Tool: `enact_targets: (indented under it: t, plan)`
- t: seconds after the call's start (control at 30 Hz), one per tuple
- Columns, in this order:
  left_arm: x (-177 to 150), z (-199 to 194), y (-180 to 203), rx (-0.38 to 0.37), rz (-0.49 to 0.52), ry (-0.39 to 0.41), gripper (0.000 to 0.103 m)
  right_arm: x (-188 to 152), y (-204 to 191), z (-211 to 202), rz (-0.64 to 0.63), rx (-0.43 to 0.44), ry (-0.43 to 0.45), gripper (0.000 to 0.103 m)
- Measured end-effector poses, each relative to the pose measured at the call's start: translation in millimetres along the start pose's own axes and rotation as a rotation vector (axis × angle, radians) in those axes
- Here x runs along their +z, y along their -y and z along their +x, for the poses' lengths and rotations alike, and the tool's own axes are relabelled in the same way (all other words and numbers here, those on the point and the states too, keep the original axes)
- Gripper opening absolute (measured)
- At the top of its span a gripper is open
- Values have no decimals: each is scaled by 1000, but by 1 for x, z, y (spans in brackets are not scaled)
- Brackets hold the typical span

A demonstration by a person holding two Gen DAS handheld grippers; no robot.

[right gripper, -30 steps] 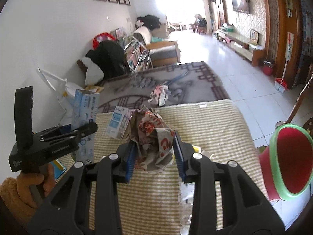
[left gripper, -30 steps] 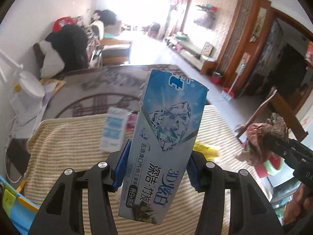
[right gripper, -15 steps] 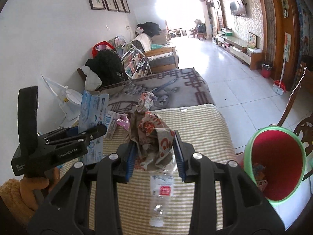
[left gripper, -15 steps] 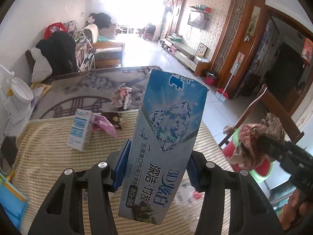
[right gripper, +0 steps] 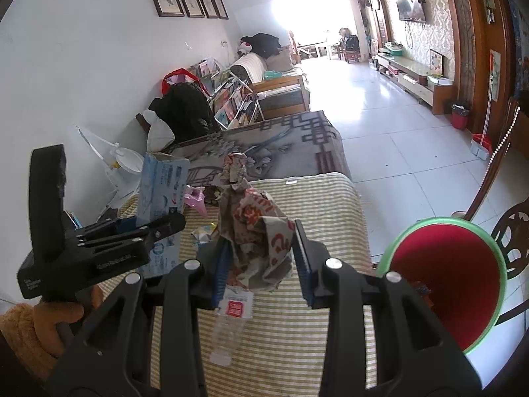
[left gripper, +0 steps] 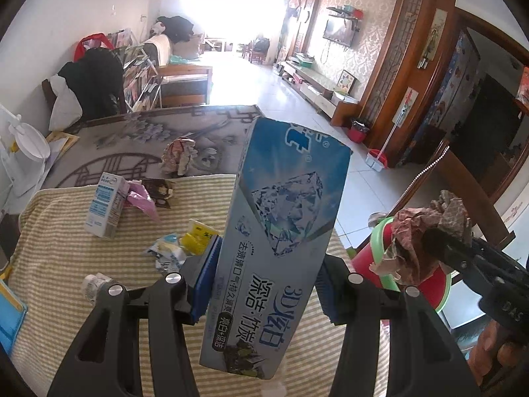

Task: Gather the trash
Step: 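Drop the toothpaste box and crumpled paper into the red bin with both tools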

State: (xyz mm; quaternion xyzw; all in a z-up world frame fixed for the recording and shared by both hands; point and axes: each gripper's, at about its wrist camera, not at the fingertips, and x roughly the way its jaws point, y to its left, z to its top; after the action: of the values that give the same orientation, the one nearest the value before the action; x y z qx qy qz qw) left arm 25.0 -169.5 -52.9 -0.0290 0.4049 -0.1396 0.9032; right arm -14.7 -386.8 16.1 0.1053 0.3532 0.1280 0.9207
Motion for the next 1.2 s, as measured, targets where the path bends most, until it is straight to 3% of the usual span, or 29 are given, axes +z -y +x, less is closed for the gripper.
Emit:
enact_targets:
  t: [0.3, 0.67, 1.2]
  plan:
    - [3, 6, 40, -7, 23, 0, 50, 2, 43, -19, 32, -12, 26, 34]
    - [10, 19, 111, -81, 105, -6, 50, -1, 96, -52, 96, -79, 71, 34]
    - [-6, 88, 214, -249, 222, -157, 50, -29, 189, -81, 253, -259, 53, 35]
